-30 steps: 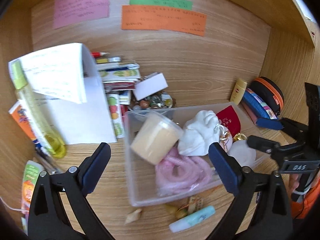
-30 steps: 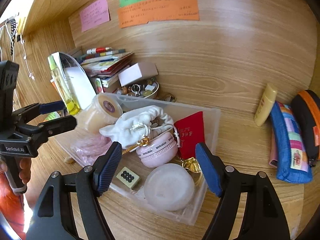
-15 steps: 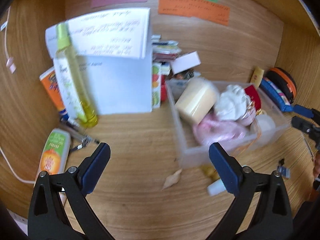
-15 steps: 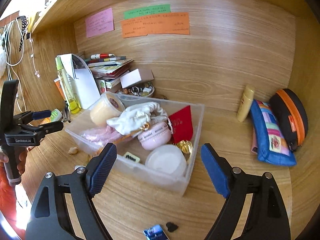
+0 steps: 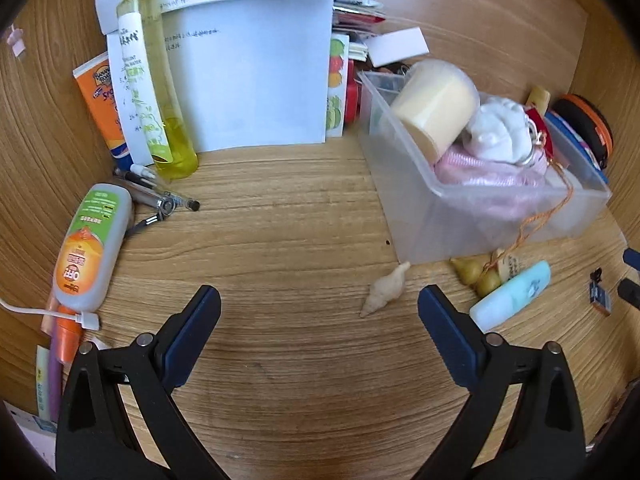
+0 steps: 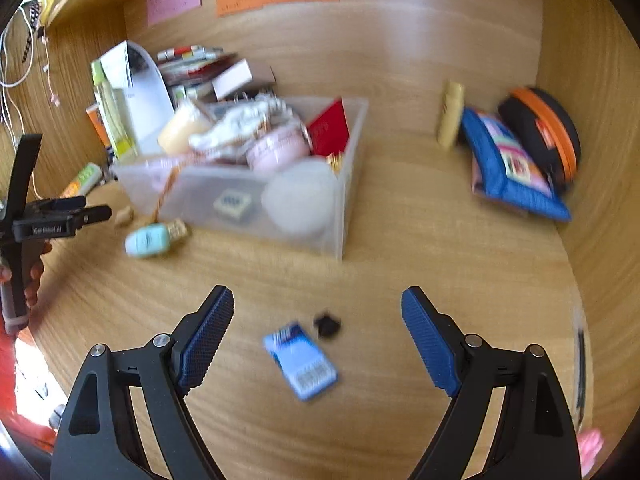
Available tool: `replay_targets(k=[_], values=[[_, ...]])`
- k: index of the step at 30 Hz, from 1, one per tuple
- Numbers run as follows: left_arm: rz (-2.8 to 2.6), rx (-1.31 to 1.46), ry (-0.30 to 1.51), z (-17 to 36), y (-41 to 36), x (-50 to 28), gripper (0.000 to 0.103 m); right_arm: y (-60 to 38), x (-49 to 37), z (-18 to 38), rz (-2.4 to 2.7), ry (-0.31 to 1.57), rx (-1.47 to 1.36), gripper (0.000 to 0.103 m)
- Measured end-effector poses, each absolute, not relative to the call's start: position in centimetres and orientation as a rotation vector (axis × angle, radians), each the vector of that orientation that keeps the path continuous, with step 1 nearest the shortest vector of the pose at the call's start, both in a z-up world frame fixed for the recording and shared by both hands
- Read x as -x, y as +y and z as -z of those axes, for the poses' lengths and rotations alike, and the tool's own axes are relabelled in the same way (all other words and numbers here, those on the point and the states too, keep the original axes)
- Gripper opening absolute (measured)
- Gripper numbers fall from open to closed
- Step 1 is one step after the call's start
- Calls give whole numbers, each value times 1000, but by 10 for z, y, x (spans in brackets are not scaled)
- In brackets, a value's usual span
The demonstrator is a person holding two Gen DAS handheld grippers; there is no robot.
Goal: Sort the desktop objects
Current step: 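Grasp the small seashell with left tool while right grasps the blue Max card box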
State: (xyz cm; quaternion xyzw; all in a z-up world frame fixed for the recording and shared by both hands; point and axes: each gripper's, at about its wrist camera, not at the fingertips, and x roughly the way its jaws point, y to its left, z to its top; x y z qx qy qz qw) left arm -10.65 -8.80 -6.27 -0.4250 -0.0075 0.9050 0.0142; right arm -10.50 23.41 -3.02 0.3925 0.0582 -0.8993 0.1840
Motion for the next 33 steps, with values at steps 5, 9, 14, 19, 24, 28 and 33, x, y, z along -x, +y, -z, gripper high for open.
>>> replay_targets(k=[5,9,14,19,24,28,33], values=[[-2807,1303,82,68,-74,108,100,235,98,44,2503,180,-1161,84],[-2795,1277,143,68,-64,108,82,233,96,51,2475,208,-1187,84],[-2736,1317,116,74,-64,116,59,233,95,54,2445,208,-1194,83],[-2713,1318,97,75,-64,115,50,228,95,54,2419,239,-1182,80],[-2707,1306,111,75,-60,114,39,222,97,59,2385,264,-1192,71],[-2699,1297,131,73,-57,117,27,218,96,62,2385,309,-1186,61],[-2689,1290,161,73,-54,119,17,220,95,62,2392,323,-1163,45]])
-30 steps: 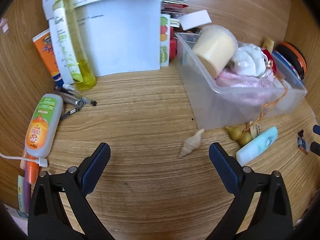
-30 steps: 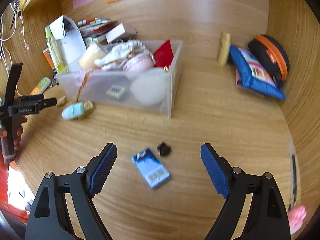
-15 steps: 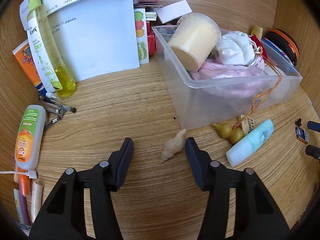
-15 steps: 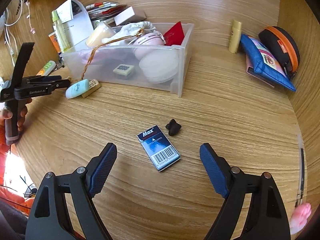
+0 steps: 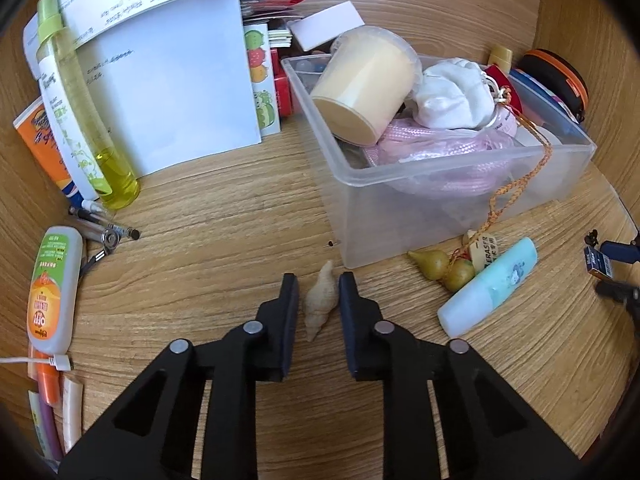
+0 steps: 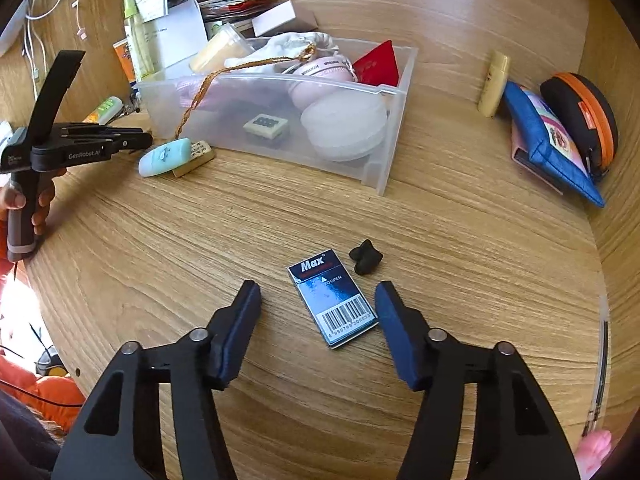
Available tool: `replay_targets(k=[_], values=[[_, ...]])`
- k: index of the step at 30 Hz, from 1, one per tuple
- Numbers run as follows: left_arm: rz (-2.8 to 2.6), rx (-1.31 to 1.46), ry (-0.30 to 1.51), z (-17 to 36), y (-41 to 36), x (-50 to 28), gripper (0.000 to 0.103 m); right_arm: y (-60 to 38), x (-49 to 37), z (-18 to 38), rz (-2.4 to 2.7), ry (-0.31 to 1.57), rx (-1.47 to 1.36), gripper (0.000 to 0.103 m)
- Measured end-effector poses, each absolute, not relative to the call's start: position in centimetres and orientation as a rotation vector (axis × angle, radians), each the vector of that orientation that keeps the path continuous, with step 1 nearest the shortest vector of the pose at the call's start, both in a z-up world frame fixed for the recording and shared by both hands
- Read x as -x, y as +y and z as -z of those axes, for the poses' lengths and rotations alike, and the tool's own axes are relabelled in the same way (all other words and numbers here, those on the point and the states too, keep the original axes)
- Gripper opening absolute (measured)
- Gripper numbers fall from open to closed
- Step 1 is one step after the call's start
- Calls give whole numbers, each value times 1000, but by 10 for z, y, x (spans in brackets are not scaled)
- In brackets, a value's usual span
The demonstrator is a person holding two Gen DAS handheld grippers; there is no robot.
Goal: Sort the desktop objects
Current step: 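Grasp the small seashell with left tool while right grasps the blue Max card box, then carry the seashell with left tool while right carries the Max box over the clear box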
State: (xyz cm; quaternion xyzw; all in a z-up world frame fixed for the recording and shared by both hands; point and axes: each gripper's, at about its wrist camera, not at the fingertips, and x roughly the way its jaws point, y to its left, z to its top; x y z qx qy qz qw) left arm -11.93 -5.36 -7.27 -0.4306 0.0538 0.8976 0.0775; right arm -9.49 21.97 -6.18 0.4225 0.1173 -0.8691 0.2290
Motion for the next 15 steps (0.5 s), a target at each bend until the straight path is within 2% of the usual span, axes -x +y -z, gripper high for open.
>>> replay_targets(k=[1,4,15], values=[[-2689,1290,173,72,-54,119,17,221,96,61,2407,317,-1162,35],[-2692,1282,178,72,-55,116,17,226,97,61,2420,284,-1162,25],[-2762,1209,44,54,-66,103,17,221,92,49,2405,201,-1095,25]])
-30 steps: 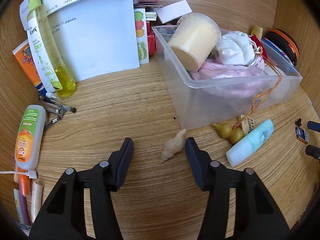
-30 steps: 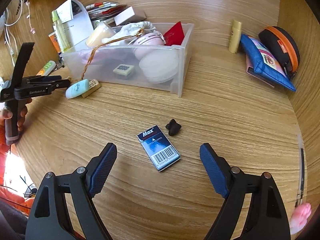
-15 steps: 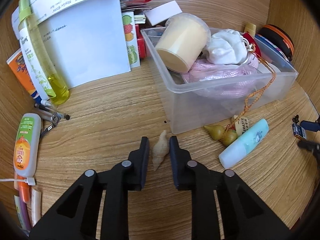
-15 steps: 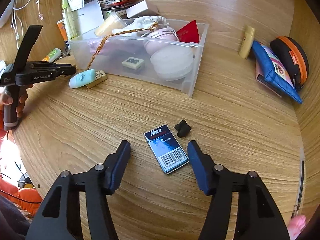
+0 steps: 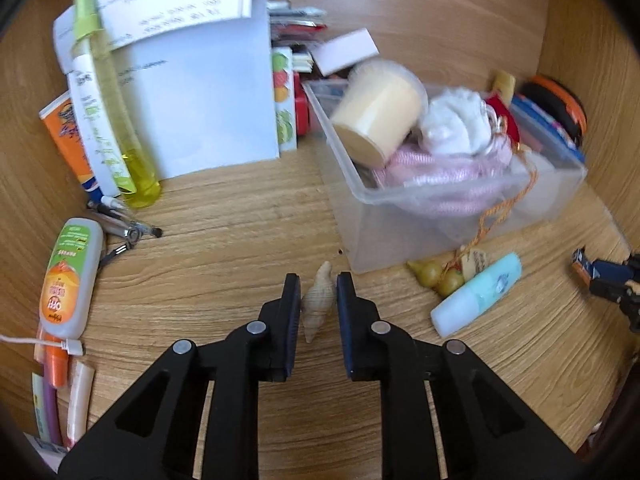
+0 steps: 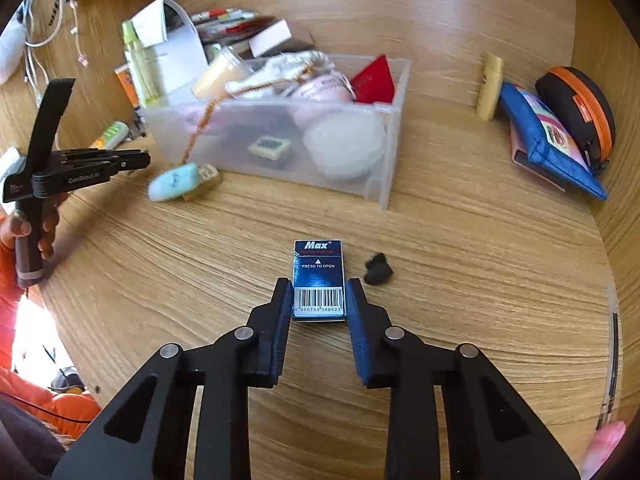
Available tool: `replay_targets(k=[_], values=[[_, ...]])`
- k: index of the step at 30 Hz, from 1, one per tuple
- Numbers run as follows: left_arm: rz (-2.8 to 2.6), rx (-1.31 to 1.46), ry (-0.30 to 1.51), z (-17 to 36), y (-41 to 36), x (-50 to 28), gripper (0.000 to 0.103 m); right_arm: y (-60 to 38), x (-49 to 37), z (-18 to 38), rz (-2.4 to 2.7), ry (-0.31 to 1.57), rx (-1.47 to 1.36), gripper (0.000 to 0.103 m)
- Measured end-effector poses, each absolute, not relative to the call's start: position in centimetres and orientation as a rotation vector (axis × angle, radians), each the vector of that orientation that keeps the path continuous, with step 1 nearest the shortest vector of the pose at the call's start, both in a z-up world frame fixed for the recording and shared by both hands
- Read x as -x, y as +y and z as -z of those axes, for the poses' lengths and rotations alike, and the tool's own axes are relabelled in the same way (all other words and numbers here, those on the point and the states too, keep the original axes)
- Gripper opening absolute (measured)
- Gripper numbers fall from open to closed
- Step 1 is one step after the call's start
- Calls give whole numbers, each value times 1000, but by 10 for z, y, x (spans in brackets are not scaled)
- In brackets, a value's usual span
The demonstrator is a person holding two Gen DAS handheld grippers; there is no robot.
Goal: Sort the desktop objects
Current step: 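Carry the seashell with left tool while right carries the Max box over the clear box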
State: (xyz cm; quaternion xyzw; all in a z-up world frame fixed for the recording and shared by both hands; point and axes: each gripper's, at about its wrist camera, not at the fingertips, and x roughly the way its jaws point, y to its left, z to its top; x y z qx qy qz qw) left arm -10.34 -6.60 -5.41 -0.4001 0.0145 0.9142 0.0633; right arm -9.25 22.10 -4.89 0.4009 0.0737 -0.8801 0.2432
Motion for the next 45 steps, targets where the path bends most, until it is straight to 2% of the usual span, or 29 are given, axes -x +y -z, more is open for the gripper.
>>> replay_targets(k=[13,27,37,45], values=[[-2828,1034,-49,14,-73,90,17,222,95,0,2484,140,-900,25],[-2813,895,-30,-18,-55,97,17,220,128,-26,2508,89,-820,25],[-2758,909,-12,-12,-37,116,17,202,173,-16,2481,81,-869,25],[-2720,954,-29,2,-30,135,17,172,185,-3,2408,174,-899,25]])
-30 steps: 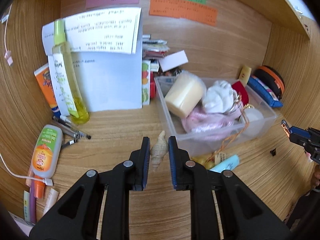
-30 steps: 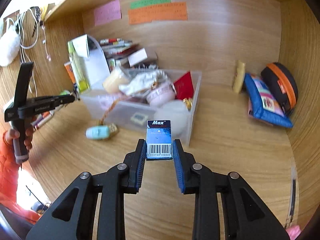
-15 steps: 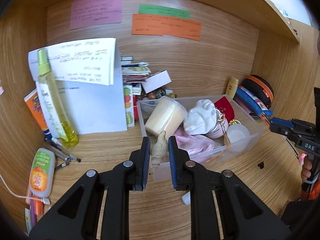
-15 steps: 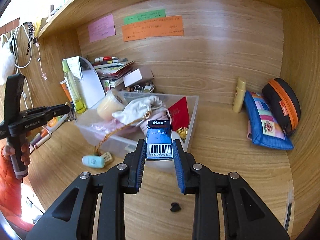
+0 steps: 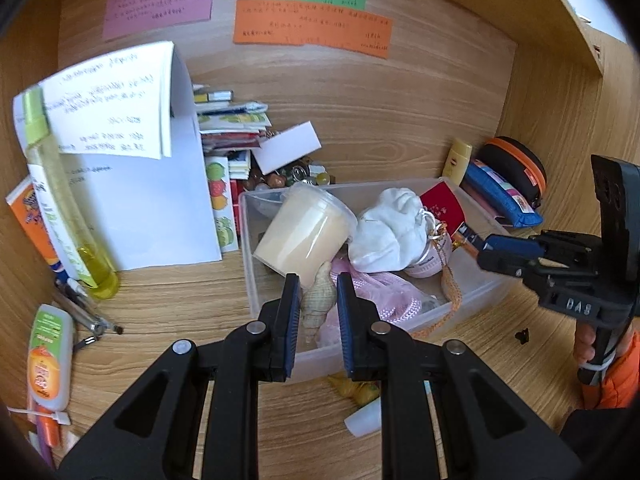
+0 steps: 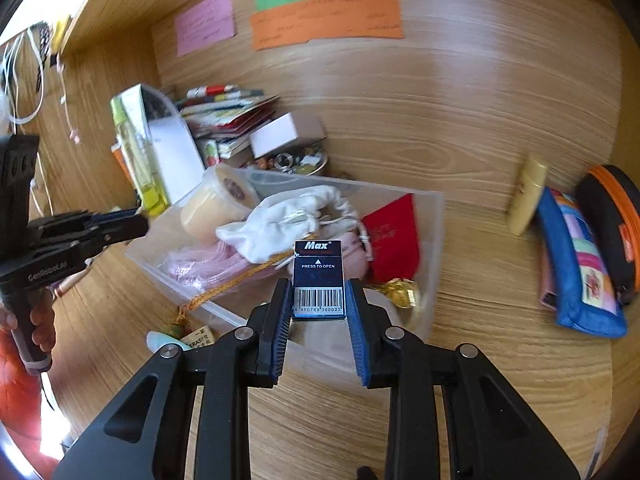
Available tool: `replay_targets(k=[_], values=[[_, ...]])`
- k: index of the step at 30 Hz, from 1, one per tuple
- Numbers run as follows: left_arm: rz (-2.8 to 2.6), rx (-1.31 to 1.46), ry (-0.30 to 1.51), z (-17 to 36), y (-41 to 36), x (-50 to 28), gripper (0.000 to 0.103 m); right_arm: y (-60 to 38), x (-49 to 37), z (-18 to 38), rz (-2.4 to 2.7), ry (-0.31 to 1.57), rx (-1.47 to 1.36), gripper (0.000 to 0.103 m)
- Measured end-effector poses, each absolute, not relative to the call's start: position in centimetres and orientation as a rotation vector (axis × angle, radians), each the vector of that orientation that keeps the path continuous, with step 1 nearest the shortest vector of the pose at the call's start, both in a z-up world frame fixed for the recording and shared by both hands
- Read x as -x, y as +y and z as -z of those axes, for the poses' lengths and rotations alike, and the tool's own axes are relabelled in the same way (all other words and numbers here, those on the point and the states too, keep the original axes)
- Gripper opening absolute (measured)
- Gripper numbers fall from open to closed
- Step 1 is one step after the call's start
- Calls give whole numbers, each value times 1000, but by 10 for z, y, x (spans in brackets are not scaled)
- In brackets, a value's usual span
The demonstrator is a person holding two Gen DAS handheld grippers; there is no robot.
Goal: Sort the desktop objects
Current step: 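Carry the seashell with left tool while right carries the Max box over the clear box, then open both tools over the clear box to drop the seashell and Max box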
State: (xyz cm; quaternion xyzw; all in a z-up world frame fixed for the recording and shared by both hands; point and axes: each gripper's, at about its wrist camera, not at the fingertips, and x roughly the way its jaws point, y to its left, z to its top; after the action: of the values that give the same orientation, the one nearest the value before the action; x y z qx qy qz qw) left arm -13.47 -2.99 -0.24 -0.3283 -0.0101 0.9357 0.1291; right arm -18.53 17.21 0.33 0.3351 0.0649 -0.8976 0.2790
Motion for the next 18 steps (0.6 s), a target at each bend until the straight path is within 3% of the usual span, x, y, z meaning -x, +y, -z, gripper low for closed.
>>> replay_targets(k=[12,16,18], values=[[-2693,1025,-60,28,-24,154,17,163,192,3,2388,172,-909,25],[-2715,1000,-43,31,-20,153,18,168,196,6,2443,147,-914,46],[-2723,991,-43,31,-20,153,18,170,196,6,2440,133,-916,49]])
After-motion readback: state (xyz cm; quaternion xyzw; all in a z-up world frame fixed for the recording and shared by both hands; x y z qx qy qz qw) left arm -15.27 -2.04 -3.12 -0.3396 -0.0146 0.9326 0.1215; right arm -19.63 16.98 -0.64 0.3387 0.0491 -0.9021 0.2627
